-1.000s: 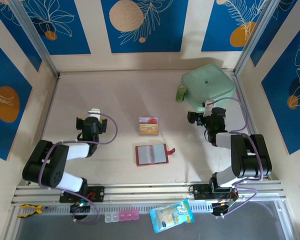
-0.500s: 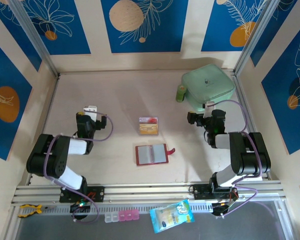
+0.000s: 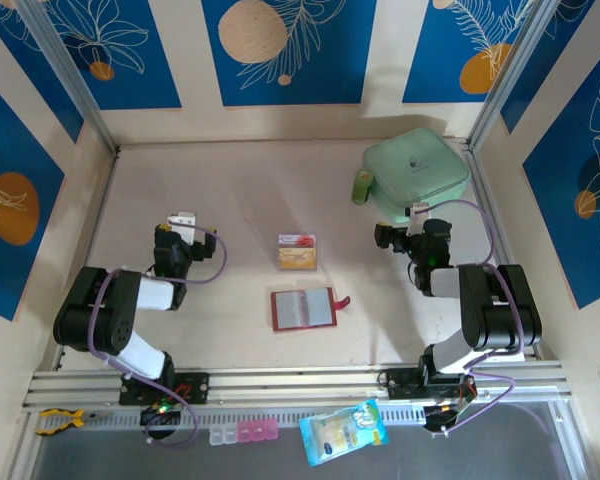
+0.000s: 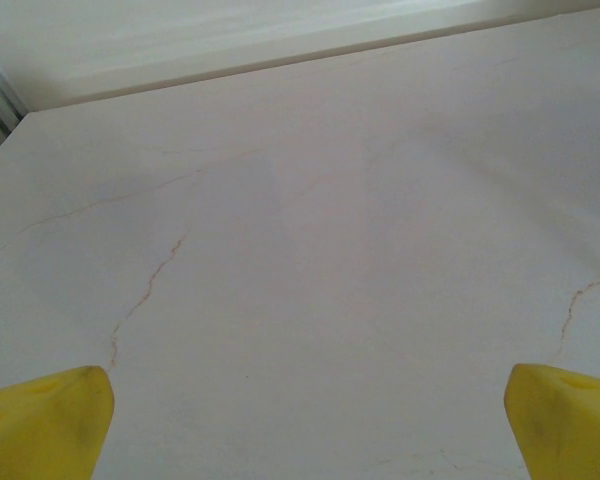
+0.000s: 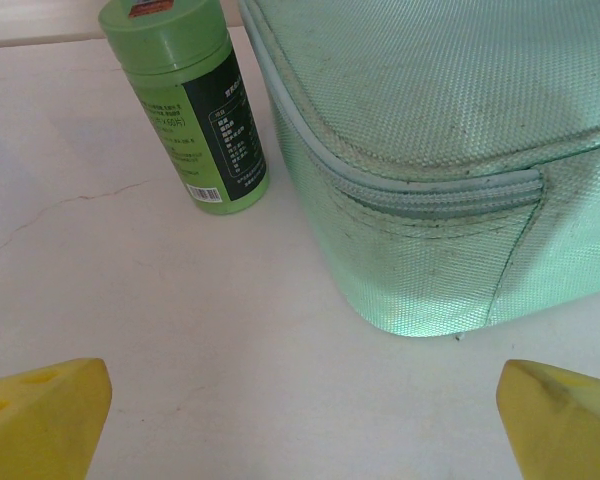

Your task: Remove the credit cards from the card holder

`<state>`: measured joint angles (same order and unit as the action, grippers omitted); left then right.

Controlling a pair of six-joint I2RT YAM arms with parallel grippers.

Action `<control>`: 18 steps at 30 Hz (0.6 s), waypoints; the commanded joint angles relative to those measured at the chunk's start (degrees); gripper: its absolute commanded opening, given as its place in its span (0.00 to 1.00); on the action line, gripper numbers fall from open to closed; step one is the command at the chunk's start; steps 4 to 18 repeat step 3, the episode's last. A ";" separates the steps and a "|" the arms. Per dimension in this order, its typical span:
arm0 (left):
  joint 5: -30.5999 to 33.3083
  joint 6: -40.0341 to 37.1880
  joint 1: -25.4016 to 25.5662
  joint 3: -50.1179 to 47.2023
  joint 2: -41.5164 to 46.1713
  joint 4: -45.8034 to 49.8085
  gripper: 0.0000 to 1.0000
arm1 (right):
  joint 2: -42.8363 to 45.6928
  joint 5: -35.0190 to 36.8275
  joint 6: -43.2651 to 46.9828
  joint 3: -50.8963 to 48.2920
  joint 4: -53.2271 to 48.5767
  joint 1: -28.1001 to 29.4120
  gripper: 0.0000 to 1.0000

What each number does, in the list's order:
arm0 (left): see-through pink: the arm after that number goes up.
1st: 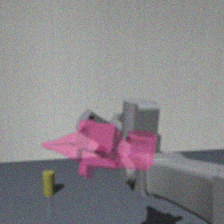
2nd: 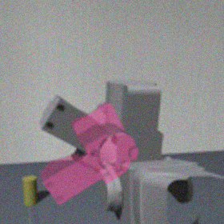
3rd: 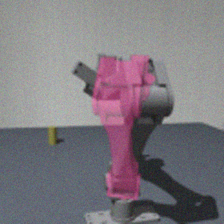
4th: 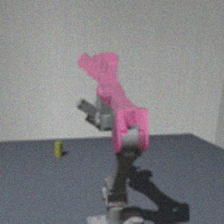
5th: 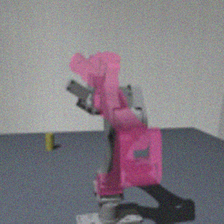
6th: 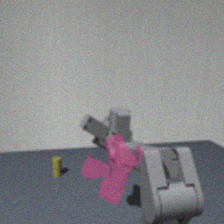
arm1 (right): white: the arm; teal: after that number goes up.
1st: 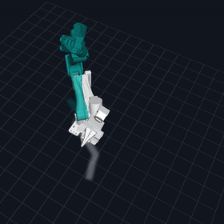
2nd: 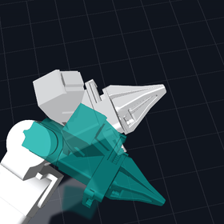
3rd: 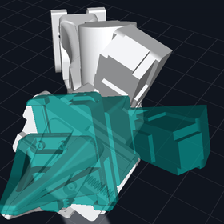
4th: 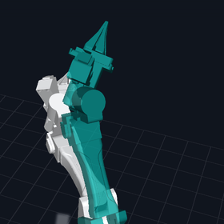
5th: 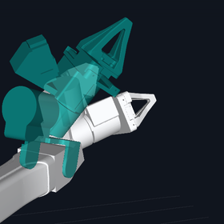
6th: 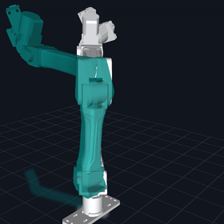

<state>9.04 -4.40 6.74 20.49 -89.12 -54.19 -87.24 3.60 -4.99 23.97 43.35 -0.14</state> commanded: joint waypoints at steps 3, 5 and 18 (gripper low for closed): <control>0.63 0.89 -0.36 -0.10 -0.61 -1.97 1.00 | 0.06 -0.92 -0.36 -0.01 2.47 -0.24 0.99; 0.63 0.89 -0.36 -0.10 -0.61 -1.97 1.00 | 0.06 -0.92 -0.36 -0.01 2.47 -0.24 0.99; 0.63 0.89 -0.36 -0.10 -0.61 -1.97 1.00 | 0.06 -0.92 -0.36 -0.01 2.47 -0.24 0.99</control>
